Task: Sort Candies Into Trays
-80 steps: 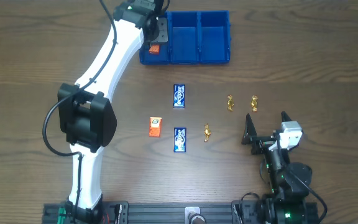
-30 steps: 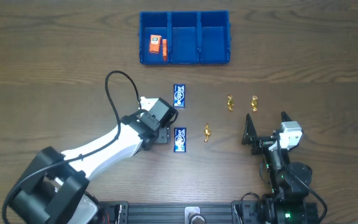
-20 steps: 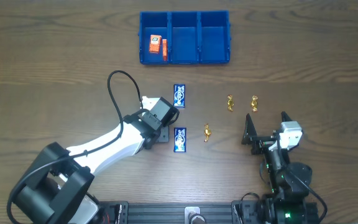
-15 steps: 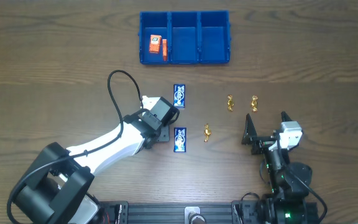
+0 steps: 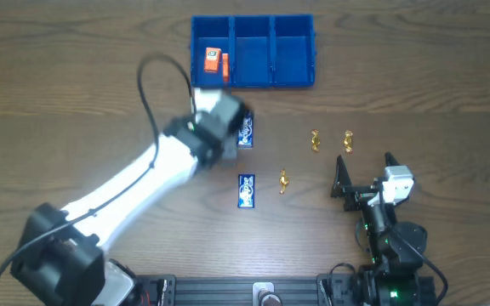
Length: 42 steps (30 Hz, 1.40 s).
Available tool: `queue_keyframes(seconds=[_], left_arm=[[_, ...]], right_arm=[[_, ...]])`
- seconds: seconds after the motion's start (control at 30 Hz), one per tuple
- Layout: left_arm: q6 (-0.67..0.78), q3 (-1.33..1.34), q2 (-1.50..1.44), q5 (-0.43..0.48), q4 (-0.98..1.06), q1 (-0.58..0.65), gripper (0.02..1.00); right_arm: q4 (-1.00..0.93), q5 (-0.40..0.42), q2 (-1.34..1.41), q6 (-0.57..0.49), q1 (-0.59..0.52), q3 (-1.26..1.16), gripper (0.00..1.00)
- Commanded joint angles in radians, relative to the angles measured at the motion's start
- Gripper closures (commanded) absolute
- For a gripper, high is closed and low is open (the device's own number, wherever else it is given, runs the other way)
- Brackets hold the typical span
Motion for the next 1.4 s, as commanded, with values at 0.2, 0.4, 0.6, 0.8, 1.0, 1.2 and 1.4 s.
queue_keyframes(seconds=[0.2, 0.4, 0.6, 0.8, 1.0, 1.2, 1.4], left_arm=[[0.184, 0.629, 0.253, 0.041, -0.145, 0.212, 0.695], [0.215, 0.844, 0.478, 0.098, -0.172, 0.252, 0.698], [0.217, 0.879, 0.581, 0.104, -0.168, 0.274, 0.691], [0.217, 0.878, 0.596, 0.104, -0.163, 0.29, 0.645], [0.217, 0.878, 0.596, 0.092, -0.139, 0.293, 0.336], [0.216, 0.878, 0.539, 0.08, -0.154, 0.283, 0.213], [0.25, 0.829, 0.219, -0.097, -0.165, 0.224, 0.15]], right_arm=[[-0.002, -0.002, -0.003, 0.0, 0.005, -0.003, 0.003], [-0.002, -0.002, -0.003, 0.0, 0.005, -0.004, 0.003], [-0.002, -0.002, -0.003, 0.0, 0.005, -0.004, 0.003], [-0.002, -0.002, -0.003, 0.0, 0.005, -0.003, 0.003], [-0.002, -0.002, -0.003, 0.0, 0.005, -0.003, 0.003], [-0.002, -0.002, -0.003, 0.0, 0.005, -0.003, 0.003], [-0.002, -0.002, -0.003, 0.0, 0.005, -0.004, 0.003]])
